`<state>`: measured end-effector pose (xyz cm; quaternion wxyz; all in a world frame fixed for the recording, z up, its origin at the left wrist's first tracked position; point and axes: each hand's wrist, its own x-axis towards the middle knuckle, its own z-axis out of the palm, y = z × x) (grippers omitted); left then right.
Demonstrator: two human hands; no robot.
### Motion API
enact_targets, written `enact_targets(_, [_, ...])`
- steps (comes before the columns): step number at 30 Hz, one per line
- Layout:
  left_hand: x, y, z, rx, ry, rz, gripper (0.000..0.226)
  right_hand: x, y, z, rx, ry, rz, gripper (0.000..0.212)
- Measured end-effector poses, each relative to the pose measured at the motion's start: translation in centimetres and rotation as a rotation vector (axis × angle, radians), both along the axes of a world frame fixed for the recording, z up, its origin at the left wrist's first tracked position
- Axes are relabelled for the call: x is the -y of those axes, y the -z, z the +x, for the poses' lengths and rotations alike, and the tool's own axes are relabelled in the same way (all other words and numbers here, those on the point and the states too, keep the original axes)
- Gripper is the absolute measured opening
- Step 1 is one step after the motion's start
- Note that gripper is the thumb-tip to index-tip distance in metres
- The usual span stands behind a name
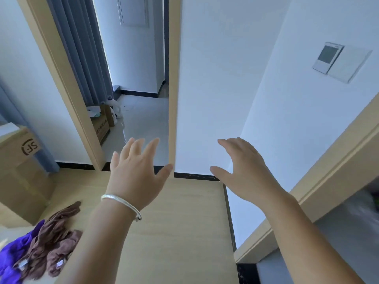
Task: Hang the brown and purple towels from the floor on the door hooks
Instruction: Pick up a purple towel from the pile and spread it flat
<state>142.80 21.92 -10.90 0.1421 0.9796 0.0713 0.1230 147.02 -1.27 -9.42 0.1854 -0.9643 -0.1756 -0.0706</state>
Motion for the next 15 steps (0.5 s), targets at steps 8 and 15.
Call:
enact_targets(8, [-4.9, 1.0, 8.7, -0.030, -0.067, -0.024, 0.069, -4.8, 2.1, 10.5, -0.047, -0.066, 0.016, 0.064])
enact_targets(15, [-10.1, 3.0, 14.7, -0.077, -0.236, -0.043, 0.067, -12.3, 4.0, 21.4, -0.068, -0.271, 0.020, 0.063])
